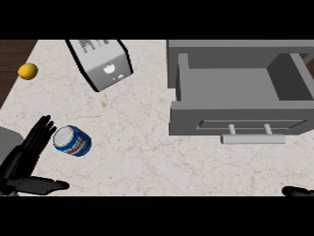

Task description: Pick up the can, place it into the drawer and close the drawer

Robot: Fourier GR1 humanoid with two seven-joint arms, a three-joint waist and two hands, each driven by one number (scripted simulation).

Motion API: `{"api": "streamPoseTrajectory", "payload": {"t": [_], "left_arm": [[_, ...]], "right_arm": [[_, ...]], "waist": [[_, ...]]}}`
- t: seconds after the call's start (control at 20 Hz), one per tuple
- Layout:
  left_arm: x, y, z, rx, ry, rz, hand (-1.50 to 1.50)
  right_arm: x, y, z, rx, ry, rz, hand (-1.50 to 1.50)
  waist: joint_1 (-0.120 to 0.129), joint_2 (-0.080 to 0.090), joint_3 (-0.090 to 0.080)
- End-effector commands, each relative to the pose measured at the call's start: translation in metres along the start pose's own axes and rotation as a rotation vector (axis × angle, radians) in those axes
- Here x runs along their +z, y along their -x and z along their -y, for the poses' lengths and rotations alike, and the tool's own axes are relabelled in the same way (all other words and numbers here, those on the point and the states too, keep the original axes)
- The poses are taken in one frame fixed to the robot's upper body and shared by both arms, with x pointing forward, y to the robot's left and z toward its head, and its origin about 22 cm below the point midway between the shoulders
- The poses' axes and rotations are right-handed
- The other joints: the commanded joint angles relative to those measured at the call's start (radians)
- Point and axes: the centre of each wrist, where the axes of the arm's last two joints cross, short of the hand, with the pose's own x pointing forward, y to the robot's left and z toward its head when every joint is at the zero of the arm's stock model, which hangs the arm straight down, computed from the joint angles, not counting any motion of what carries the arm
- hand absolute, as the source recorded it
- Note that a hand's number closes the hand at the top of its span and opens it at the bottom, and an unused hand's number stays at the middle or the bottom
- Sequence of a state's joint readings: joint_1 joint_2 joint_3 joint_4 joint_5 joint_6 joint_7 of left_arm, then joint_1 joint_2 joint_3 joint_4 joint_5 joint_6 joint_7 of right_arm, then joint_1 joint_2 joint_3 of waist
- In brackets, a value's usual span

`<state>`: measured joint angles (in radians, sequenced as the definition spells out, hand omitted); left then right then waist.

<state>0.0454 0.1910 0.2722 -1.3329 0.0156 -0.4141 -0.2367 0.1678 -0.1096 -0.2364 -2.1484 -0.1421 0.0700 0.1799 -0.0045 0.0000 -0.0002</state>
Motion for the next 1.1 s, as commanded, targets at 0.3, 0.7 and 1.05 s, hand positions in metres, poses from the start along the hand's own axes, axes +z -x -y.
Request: {"api": "streamPoseTrajectory", "payload": {"t": [0.3, 0.7, 1.05], "left_arm": [[-0.011, 0.033, -0.005, -0.009, -0.019, -0.038, -1.5], [-0.043, 0.065, -0.009, 0.025, -0.058, -0.073, -1.5], [-0.06, 0.063, -0.017, 0.015, -0.051, -0.053, -1.5]], "right_arm": [[0.0, -0.014, 0.0, -0.003, 0.005, 0.004, -1.5], [-0.002, -0.017, -0.013, 0.024, 0.018, 0.004, -1.5], [0.018, -0.025, -0.017, 0.007, -0.005, 0.009, -1.5]], "waist": [[0.003, 0.0, 0.0], [-0.002, 0.002, -0.001], [-0.006, 0.001, -0.001]]}}
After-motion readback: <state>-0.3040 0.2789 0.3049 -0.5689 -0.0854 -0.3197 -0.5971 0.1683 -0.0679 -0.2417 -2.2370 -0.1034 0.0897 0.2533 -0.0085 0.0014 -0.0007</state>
